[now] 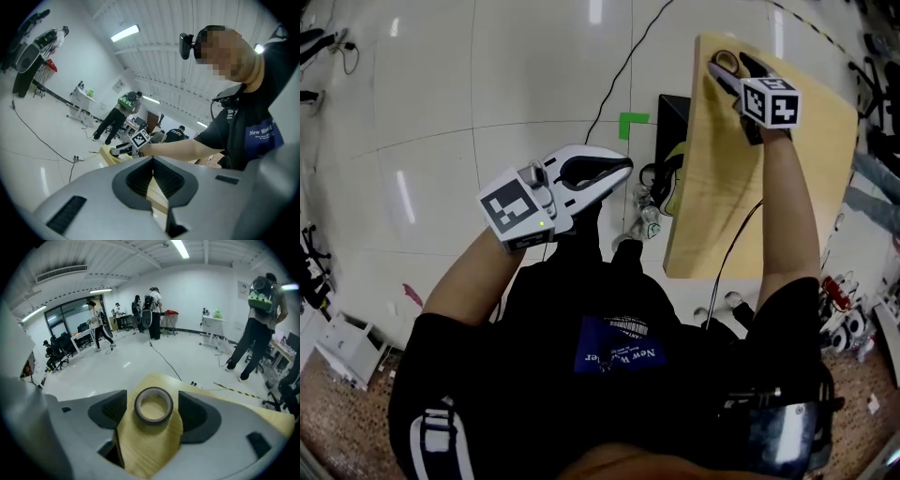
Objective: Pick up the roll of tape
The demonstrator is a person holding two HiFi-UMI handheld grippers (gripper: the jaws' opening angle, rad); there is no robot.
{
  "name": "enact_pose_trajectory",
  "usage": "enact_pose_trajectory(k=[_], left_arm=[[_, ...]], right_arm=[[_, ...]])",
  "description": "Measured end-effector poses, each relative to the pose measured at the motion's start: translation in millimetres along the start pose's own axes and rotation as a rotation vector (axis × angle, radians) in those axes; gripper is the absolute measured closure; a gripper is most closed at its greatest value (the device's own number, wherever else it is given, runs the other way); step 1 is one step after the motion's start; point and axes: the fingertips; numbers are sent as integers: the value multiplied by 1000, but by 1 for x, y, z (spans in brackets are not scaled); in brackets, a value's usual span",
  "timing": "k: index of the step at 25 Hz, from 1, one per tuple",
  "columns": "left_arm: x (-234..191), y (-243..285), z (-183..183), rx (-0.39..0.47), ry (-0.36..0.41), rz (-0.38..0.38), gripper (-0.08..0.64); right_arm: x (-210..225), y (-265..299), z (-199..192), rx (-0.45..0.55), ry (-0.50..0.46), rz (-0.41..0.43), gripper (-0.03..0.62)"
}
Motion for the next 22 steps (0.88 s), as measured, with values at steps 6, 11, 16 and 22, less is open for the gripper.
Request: enact_pose_trajectory(k=[6,11,16,22], left_arm=[[-5,-7,-8,12,-63,4,552],[-1,-4,-11,4,-72,-4,552],[8,4,-9,-1,-63,-26,552],[45,30,4,-4,-15,-77,552]], right_arm=[[9,10,-7,31,103,-28,325],[9,8,-7,32,89,-28,331],[5,-16,0,76,84,-23,333],[5,-91,4,151,95,-12,333]])
Point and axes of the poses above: the fingertips, and each gripper's own axes: y forward along the fingers, x to its right, z out of its top, and after that the axes turned 1 degree about x, right-handed
